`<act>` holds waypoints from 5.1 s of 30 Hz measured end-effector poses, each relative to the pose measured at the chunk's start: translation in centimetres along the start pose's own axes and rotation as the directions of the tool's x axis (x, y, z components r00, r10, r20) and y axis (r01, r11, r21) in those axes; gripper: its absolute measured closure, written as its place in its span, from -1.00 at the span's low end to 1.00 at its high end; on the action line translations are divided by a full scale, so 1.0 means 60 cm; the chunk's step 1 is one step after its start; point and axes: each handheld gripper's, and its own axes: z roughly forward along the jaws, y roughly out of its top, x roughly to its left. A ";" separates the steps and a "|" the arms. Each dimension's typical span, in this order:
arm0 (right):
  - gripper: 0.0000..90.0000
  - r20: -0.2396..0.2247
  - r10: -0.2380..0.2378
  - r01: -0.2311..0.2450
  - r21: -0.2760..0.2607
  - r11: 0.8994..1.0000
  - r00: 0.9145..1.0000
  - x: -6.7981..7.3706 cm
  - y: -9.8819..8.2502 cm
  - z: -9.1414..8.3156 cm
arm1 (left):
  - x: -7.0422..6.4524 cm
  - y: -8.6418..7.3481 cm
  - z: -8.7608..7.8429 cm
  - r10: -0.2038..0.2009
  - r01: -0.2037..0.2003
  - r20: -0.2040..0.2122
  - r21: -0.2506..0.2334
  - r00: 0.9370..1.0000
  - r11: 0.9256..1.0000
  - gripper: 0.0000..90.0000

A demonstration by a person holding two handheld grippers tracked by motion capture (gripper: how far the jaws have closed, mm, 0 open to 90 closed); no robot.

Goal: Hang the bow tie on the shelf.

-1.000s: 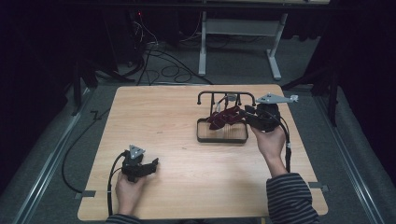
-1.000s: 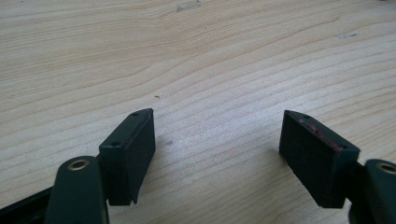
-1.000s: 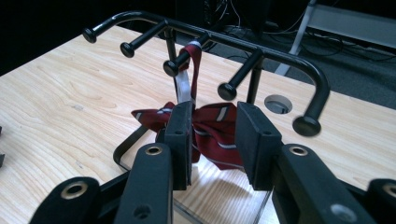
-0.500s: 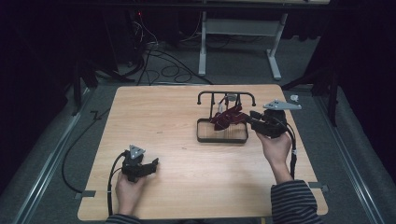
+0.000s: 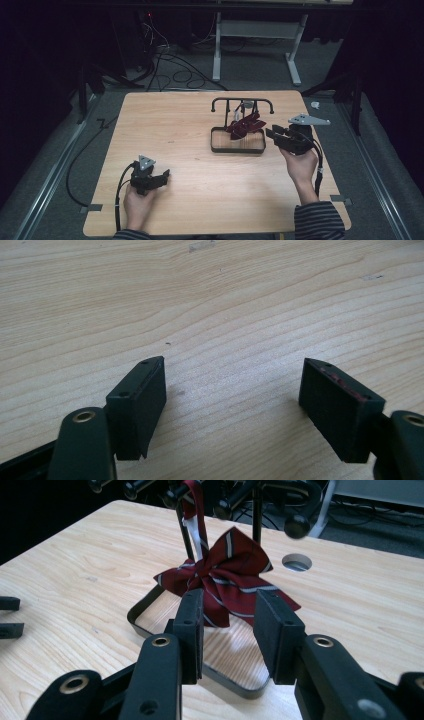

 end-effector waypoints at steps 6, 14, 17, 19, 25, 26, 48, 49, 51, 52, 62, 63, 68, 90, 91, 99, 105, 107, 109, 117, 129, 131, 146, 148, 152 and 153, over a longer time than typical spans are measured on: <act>0.48 -0.001 0.008 -0.008 0.002 1.000 1.000 -0.003 -0.012 -0.006 | 0.000 0.000 0.000 0.000 0.000 -0.002 -0.001 1.000 1.000 -0.39; 0.48 -0.002 0.016 -0.016 0.002 1.000 1.000 -0.006 -0.024 -0.013 | -0.001 0.000 0.000 0.002 -0.002 -0.003 0.001 1.000 1.000 -0.39; 0.48 -0.001 0.027 -0.027 0.004 1.000 1.000 -0.007 -0.033 -0.015 | 0.000 0.000 0.000 0.003 -0.003 -0.003 0.001 1.000 1.000 -0.39; 0.48 -0.005 0.031 -0.031 0.002 1.000 1.000 -0.008 -0.038 -0.016 | -0.001 0.000 0.000 0.004 -0.004 -0.004 0.002 1.000 1.000 -0.39; 0.48 -0.008 0.043 -0.043 0.007 0.999 0.999 -0.009 -0.051 -0.018 | -0.001 0.000 0.000 0.006 -0.006 -0.005 0.002 1.000 1.000 -0.39; 0.48 -0.008 0.043 -0.043 0.010 0.999 0.999 -0.009 -0.053 -0.018 | -0.001 0.000 0.000 0.006 -0.006 -0.005 0.002 1.000 1.000 -0.39; 0.48 -0.023 0.069 -0.068 0.022 0.997 0.997 -0.009 -0.090 -0.021 | -0.001 0.000 0.000 0.007 -0.007 -0.006 0.001 1.000 1.000 -0.39; 0.48 -0.023 0.069 -0.068 0.022 0.997 0.997 -0.009 -0.090 -0.021 | -0.001 0.000 0.000 0.007 -0.007 -0.006 0.001 1.000 1.000 -0.39; 0.48 -0.025 0.076 -0.076 0.026 0.997 0.997 -0.010 -0.097 -0.020 | -0.001 0.000 0.001 0.007 -0.007 -0.007 0.000 1.000 1.000 -0.39; 0.48 -0.025 0.080 -0.079 0.028 0.996 0.996 -0.010 -0.099 -0.019 | -0.001 0.000 0.001 0.007 -0.007 -0.007 0.000 1.000 1.000 -0.39; 0.48 -0.034 0.101 -0.099 0.036 0.994 0.994 -0.010 -0.118 -0.015 | -0.001 0.000 0.001 0.007 -0.007 -0.007 0.000 1.000 1.000 -0.38; 0.48 -0.034 0.103 -0.102 0.040 0.994 0.994 -0.010 -0.120 -0.014 | -0.001 0.000 0.001 0.007 -0.007 -0.007 0.000 1.000 1.000 -0.39; 0.48 -0.038 0.107 -0.106 0.042 0.994 0.993 -0.010 -0.128 -0.012 | -0.001 0.000 0.001 0.007 -0.007 -0.007 0.000 1.000 1.000 -0.39; 0.48 -0.056 0.130 -0.125 0.074 0.989 0.990 -0.004 -0.150 0.003 | -0.001 0.000 0.001 0.007 -0.007 -0.007 0.001 1.000 1.000 -0.39; 0.48 -0.056 0.130 -0.125 0.074 0.989 0.990 -0.004 -0.150 0.003 | -0.001 0.000 0.000 0.007 -0.007 -0.006 0.001 1.000 1.000 -0.39; 0.48 -0.062 0.136 -0.131 0.089 0.987 0.989 -0.001 -0.161 0.011 | -0.001 0.000 0.001 0.007 -0.007 -0.007 0.001 1.000 1.000 -0.39; 0.48 -0.064 0.144 -0.138 0.097 0.986 0.987 0.000 -0.167 0.013 | -0.001 0.000 0.001 0.006 -0.006 -0.006 0.000 1.000 1.000 -0.39; 0.48 -0.067 0.144 -0.137 0.097 0.986 0.987 0.000 -0.171 0.015 | -0.001 0.000 0.001 0.006 -0.006 -0.006 0.000 1.000 1.000 -0.39; 0.48 -0.068 0.149 -0.142 0.104 0.984 0.986 0.001 -0.175 0.017 | -0.001 0.000 0.001 0.006 -0.006 -0.007 0.000 1.000 1.000 -0.39; 0.48 -0.079 0.154 -0.145 0.113 0.983 0.985 0.004 -0.183 0.022 | -0.001 0.000 0.001 0.007 -0.007 -0.007 0.001 1.000 1.000 -0.39; 0.48 -0.089 0.166 -0.153 0.133 0.979 0.982 0.010 -0.192 0.032 | -0.001 0.000 0.001 0.007 -0.007 -0.007 0.001 1.000 1.000 -0.39; 0.48 -0.090 0.161 -0.148 0.134 0.980 0.983 0.010 -0.193 0.034 | -0.001 0.000 0.001 0.007 -0.007 -0.007 0.000 1.000 1.000 -0.39; 0.48 -0.092 0.154 -0.139 0.150 0.979 0.984 0.017 -0.201 0.046 | -0.001 0.000 0.000 0.006 -0.006 -0.006 0.001 1.000 1.000 -0.39; 0.49 -0.091 0.154 -0.138 0.154 0.978 0.984 0.018 -0.203 0.048 | -0.001 0.000 0.000 0.006 -0.006 -0.005 0.001 1.000 1.000 -0.39; 0.49 -0.090 0.155 -0.139 0.164 0.977 0.984 0.021 -0.207 0.053 | -0.001 0.000 0.000 0.007 -0.006 -0.005 0.002 1.000 1.000 -0.39; 0.49 -0.091 0.153 -0.137 0.165 0.977 0.984 0.021 -0.208 0.053 | -0.001 0.000 0.000 0.007 -0.007 -0.005 0.002 1.000 1.000 -0.39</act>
